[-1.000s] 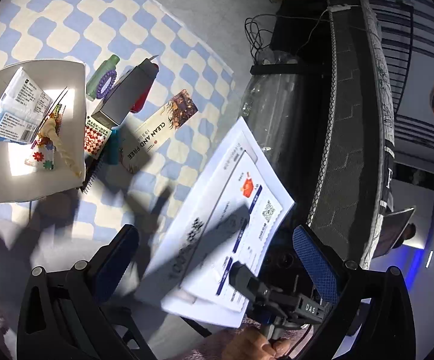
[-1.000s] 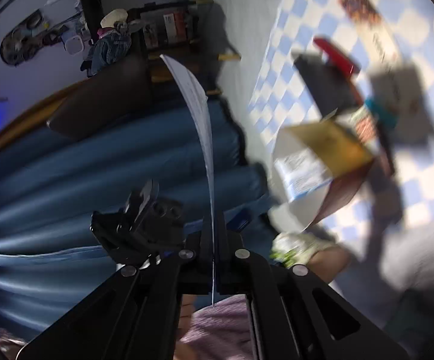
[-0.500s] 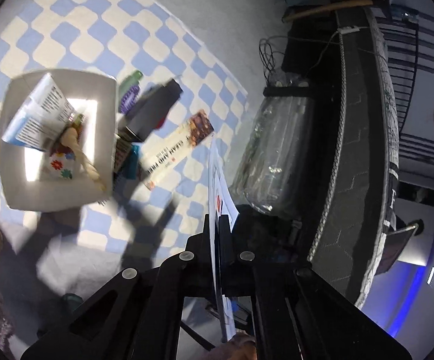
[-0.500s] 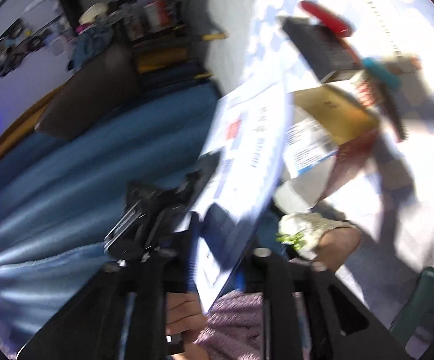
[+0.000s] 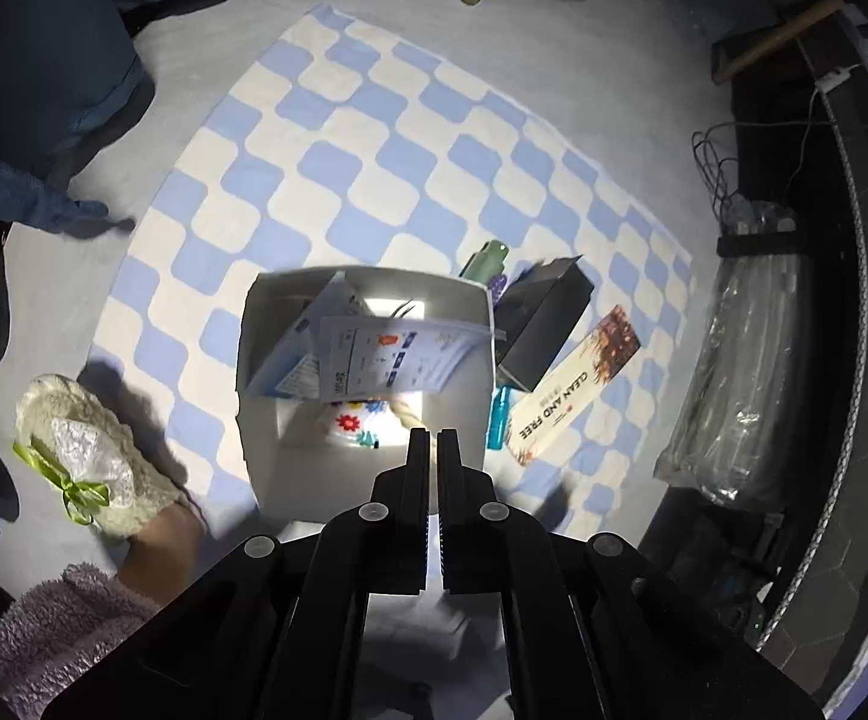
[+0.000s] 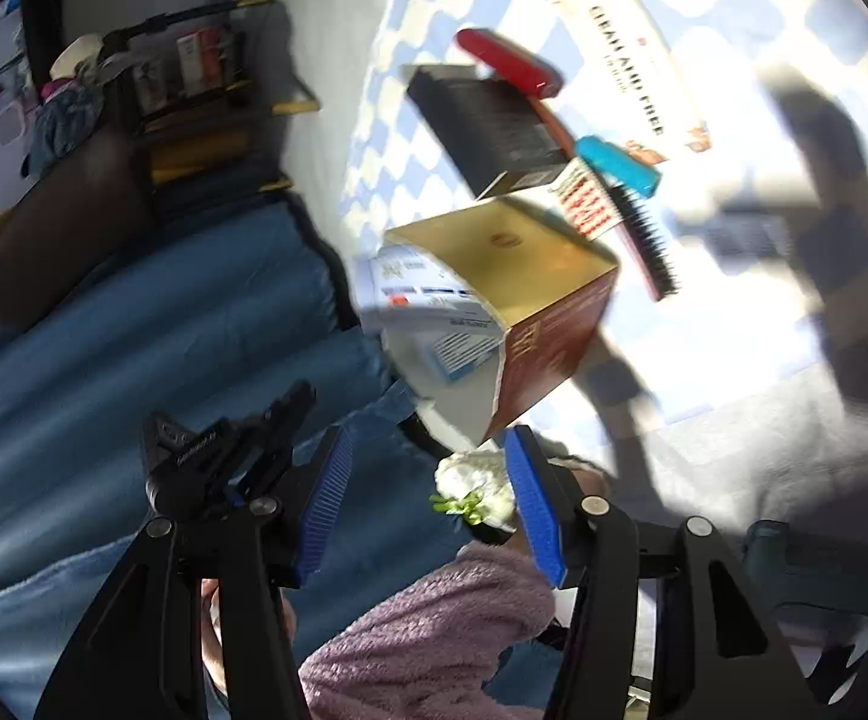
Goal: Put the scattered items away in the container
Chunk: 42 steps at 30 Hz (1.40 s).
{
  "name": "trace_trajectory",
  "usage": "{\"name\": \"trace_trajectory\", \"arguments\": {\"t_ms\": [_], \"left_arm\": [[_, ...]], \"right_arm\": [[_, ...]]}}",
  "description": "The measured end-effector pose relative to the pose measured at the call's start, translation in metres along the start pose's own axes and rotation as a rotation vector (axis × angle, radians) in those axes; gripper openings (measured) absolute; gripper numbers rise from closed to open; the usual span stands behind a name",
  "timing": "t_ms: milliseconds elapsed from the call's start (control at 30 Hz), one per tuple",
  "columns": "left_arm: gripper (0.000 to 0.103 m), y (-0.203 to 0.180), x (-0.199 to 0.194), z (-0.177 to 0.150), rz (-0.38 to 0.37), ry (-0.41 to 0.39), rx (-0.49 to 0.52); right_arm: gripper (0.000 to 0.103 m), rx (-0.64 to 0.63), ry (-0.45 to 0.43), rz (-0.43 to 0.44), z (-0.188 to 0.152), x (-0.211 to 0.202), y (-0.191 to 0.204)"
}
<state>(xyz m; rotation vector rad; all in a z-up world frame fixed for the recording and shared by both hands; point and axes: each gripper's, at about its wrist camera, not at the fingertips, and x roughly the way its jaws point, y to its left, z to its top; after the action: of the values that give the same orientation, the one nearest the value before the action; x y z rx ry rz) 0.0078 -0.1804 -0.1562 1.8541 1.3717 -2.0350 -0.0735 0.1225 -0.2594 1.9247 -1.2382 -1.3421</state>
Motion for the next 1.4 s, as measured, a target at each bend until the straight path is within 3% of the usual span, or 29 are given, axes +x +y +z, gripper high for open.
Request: {"name": "trace_trajectory", "arguments": {"t_ms": [100,233,300,333,367,433,567,667,733,800,900,1033,1167,1200,1233,1400], "left_arm": [[0.0,-0.003,0.011,0.004,-0.018,0.064,-0.013],[0.0,0.004,0.006,0.009,-0.212,0.136,-0.101],[0.007,0.001,-0.001,0.01,-0.276,0.166,-0.084],[0.026,-0.003,-0.004,0.01,-0.29,0.175,-0.066],[0.065,-0.006,-0.007,0.01,-0.306,0.18,-0.05],[0.103,-0.018,-0.007,0.013,-0.342,0.203,-0.015],[0.103,-0.024,-0.003,0.02,-0.333,0.208,0.029],[0.103,-0.02,0.0,0.016,-0.407,0.25,-0.016],[0.103,-0.016,0.008,0.017,-0.46,0.285,-0.042],[0.103,-0.008,0.016,0.02,-0.457,0.273,-0.056],[0.103,0.003,0.022,0.026,-0.419,0.263,-0.068],[0.103,0.012,0.025,0.033,-0.442,0.311,-0.101],[0.103,0.016,0.028,0.04,-0.457,0.326,-0.119],[0.103,0.017,0.027,0.043,-0.448,0.321,-0.112],[0.103,0.018,0.025,0.045,-0.428,0.313,-0.096],[0.103,0.014,0.022,0.048,-0.263,0.258,-0.016]], "right_arm": [[0.055,0.048,-0.026,-0.015,0.006,-0.005,-0.011],[0.059,0.09,-0.077,-0.06,0.019,-0.012,-0.021],[0.062,0.123,-0.114,-0.086,0.026,-0.015,-0.028],[0.062,0.139,-0.128,-0.099,0.03,-0.016,-0.032],[0.062,0.151,-0.135,-0.116,0.034,-0.015,-0.036],[0.062,0.134,-0.131,-0.159,0.045,-0.01,-0.038],[0.062,-0.155,-0.144,-0.404,0.071,0.019,-0.017],[0.062,-0.404,-0.107,-0.655,0.08,0.057,-0.016],[0.057,-0.485,-0.095,-0.749,0.082,0.077,-0.026],[0.039,-0.521,-0.058,-0.762,0.087,0.09,-0.039],[0.038,-0.542,-0.053,-0.791,0.095,0.105,-0.047],[0.038,-0.651,-0.088,-0.826,0.103,0.117,-0.039],[0.038,-0.719,-0.036,-0.878,0.112,0.14,-0.039],[0.033,-0.714,-0.026,-0.883,0.114,0.144,-0.041],[0.026,-0.708,-0.018,-0.892,0.116,0.146,-0.045],[0.025,-0.625,-0.016,-0.872,0.116,0.135,-0.059]]}}
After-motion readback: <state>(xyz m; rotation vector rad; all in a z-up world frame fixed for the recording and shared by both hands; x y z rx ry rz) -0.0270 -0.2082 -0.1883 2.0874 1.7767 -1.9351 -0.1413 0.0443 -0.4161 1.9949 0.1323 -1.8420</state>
